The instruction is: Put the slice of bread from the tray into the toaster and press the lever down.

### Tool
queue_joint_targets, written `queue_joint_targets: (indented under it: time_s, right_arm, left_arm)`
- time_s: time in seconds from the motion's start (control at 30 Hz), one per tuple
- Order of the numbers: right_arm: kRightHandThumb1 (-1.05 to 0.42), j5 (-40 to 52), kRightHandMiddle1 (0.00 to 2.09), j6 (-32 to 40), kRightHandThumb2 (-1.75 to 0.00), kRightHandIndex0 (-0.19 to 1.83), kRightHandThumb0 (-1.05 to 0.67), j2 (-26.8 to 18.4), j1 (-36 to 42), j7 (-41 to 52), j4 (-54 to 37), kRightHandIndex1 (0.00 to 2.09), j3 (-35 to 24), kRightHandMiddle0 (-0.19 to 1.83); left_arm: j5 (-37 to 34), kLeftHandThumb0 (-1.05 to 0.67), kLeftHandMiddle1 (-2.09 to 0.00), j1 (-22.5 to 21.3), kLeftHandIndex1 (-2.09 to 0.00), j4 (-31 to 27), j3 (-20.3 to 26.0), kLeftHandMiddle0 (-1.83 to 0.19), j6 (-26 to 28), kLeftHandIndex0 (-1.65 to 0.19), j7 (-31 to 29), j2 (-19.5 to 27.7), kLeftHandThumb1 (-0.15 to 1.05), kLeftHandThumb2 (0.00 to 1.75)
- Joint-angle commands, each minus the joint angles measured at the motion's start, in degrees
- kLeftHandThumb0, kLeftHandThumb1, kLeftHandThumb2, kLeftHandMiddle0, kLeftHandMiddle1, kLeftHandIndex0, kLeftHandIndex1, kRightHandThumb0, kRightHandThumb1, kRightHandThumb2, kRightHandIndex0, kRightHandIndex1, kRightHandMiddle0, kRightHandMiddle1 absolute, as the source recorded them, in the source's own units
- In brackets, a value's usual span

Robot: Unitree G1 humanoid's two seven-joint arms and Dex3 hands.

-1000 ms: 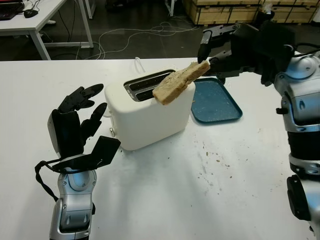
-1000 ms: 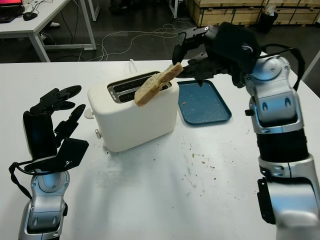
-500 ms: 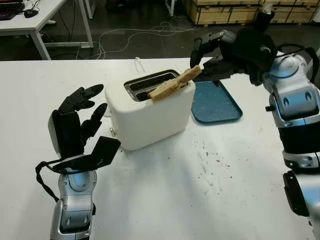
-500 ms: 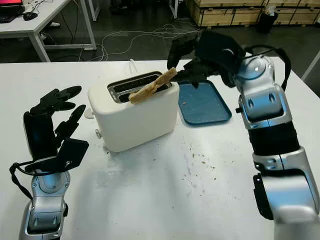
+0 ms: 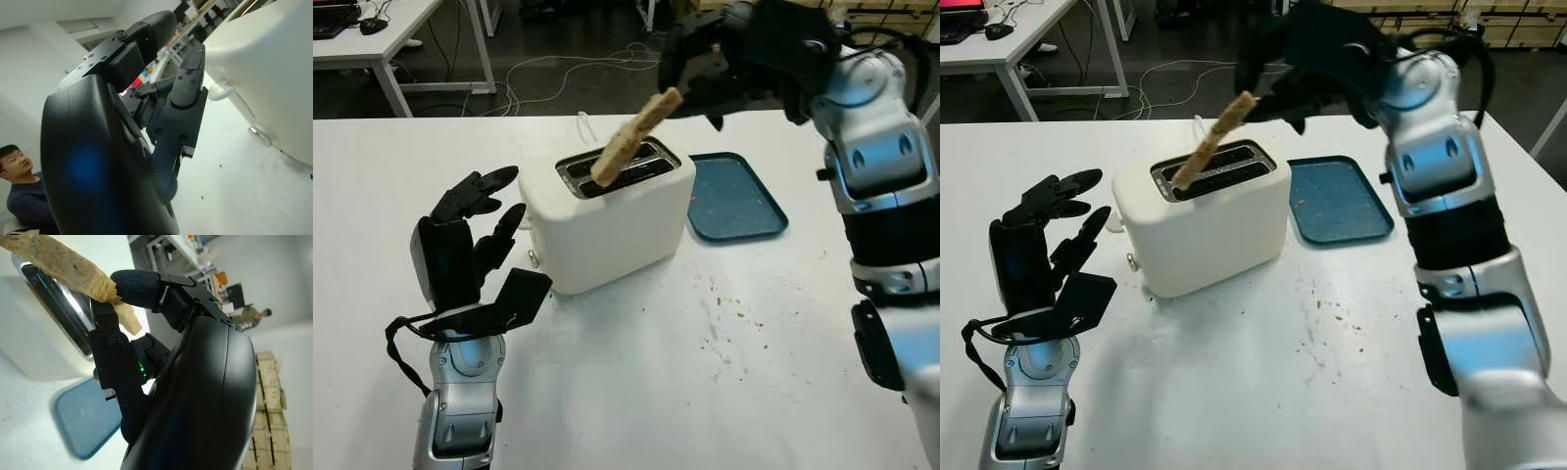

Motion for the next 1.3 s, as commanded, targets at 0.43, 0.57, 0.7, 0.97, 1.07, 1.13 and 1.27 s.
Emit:
queue_joint_targets:
  time_s: [0.43,0.57,0.7,0.97,1.07,1.13,1.27]
  right_arm:
    - [-0.92,-8.6,1.67,1.4,-0.23,1.15,-0.4,-2.2,1.6,5.2,-4.1,1.75,7.4,0.99]
    - [-0.92,-7.9,1.74,-0.3,-0.27,1.14,-0.39,-3.9,1.6,5.9,-4.0,1.75,5.8,0.91]
    - [-0.92,-5.0,1.75,-0.4,-0.3,1.12,-0.38,-4.8,1.6,7.5,-3.9,1.75,2.5,0.88]
    - [-0.92,-0.4,1.75,0.6,-0.29,1.08,-0.33,-6.2,1.7,8.8,-6.6,1.75,-2.4,0.85]
    - [-0.92,-0.2,1.75,0.0,-0.29,1.08,-0.32,-6.6,1.8,8.5,-6.8,1.75,-2.8,0.87]
    - [-0.92,-0.4,1.75,-0.3,-0.28,1.08,-0.31,-6.6,2.0,8.2,-7.1,1.75,-3.0,0.87]
    - [-0.92,0.7,1.75,0.4,-0.29,1.08,-0.3,-6.4,2.6,9.1,-7.7,1.75,-3.5,0.88]
  left_arm:
    - [0.6,-0.19,-1.05,0.4,-0.32,-0.5,0.3,-0.62,-0.2,-0.84,0.6,0.1,0.87,0.0]
    - [0.5,-0.2,-1.04,0.5,-0.32,-0.5,0.3,-0.63,-0.2,-0.84,0.6,0.0,0.87,0.0]
    - [0.4,-0.2,-1.03,0.4,-0.32,-0.5,0.3,-0.63,-0.3,-0.84,0.6,0.0,0.86,0.0]
    - [0.5,-0.19,-1.02,0.2,-0.32,-0.5,0.2,-0.64,-0.2,-0.84,0.6,0.1,0.86,0.0]
    - [0.6,-0.18,-1.02,0.1,-0.32,-0.6,0.1,-0.64,-0.1,-0.84,0.6,0.0,0.86,0.0]
    - [0.5,-0.19,-1.02,0.0,-0.32,-0.4,0.2,-0.64,-0.3,-0.84,0.7,0.0,0.86,0.0]
    - [0.5,-0.19,-1.03,0.0,-0.32,-0.4,0.2,-0.64,-0.3,-0.84,0.7,0.1,0.86,0.0]
